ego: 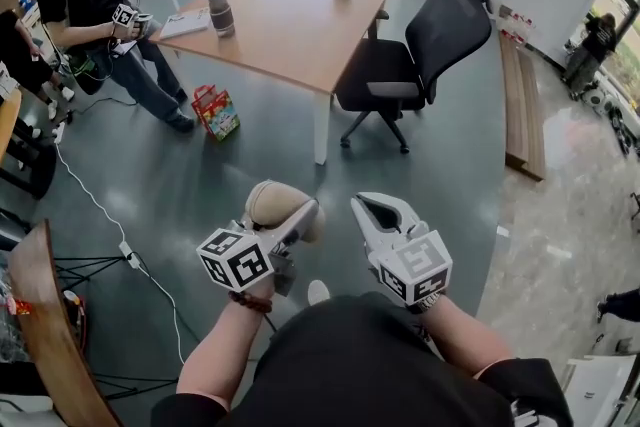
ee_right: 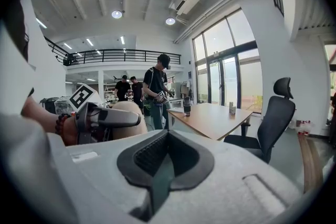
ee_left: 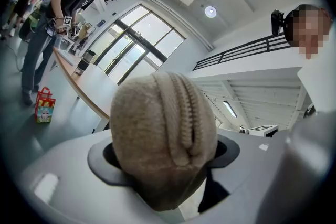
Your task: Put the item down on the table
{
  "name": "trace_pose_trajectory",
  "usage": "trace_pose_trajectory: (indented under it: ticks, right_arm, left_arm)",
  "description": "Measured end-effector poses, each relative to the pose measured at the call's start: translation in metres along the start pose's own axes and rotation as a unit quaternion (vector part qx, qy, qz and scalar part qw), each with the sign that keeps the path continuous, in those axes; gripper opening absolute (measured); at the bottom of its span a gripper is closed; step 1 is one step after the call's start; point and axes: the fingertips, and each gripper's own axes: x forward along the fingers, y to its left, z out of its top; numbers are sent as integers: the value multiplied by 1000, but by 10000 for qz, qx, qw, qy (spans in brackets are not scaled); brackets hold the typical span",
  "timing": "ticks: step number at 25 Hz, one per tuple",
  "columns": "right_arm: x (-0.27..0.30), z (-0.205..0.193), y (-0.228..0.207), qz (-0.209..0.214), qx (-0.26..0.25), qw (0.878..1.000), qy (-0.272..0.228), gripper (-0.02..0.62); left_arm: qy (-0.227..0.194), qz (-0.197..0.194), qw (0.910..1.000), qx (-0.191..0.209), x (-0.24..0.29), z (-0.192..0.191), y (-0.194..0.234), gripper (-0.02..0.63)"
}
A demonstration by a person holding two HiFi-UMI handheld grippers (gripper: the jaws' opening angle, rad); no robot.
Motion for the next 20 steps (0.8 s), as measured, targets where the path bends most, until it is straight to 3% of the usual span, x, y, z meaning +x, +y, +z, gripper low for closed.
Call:
trace_pose_trajectory:
  ticks: [9,20]
  right_arm:
    - [21,-1,-22,86,67,9999,52,-8]
    - [57,8,-106,424,70,9991,21,-8]
  left_arm:
    - [33,98,9998,-159,25,6,20,383]
    - [-94,369,9983,-444,109,20,47,383]
